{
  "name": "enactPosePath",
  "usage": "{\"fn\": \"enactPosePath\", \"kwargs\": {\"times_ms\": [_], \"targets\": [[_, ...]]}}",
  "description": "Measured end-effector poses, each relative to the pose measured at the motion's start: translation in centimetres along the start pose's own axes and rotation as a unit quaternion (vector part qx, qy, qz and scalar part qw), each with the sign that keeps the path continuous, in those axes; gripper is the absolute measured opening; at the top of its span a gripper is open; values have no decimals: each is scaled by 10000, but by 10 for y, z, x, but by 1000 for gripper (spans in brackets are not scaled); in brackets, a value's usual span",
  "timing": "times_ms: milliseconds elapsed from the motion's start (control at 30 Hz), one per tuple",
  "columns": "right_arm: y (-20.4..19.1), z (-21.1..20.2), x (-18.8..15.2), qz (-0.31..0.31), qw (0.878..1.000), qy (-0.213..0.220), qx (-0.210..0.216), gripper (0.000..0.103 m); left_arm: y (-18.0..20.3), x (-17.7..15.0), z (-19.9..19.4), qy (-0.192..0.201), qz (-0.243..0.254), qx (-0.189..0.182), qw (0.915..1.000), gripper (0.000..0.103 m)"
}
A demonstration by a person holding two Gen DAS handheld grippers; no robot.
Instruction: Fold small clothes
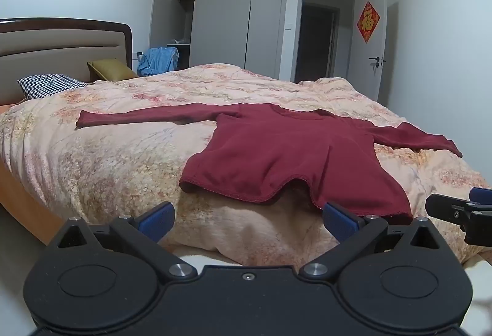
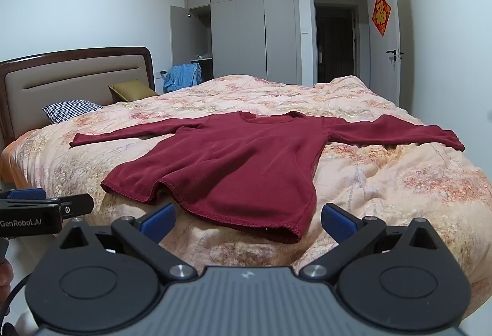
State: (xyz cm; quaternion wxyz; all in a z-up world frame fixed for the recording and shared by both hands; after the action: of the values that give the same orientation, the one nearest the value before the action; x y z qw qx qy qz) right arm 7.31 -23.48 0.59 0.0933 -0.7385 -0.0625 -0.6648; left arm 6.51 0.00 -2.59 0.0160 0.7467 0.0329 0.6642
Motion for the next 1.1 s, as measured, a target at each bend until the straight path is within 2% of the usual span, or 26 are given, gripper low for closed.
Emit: {"fn": "enactPosePath", "kwargs": {"times_ms": [1100], "targets": [[1,0,0,11,10000,-26,-2,103,0,0,0,-6,-1,-2,10000,102]]}}
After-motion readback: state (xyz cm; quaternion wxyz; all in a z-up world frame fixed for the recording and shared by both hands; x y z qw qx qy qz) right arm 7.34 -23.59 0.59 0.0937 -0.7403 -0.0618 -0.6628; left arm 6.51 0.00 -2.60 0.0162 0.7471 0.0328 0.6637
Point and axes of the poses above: each gripper's, at about its wrist camera, not at the fingertips, and z roughly the way its jaws point, y to its right, x to its top, the point moved 7 cm from there along z, roughly the way its jaws point, and after that the axes turned 15 degrees about y, right-handed, at the moved point
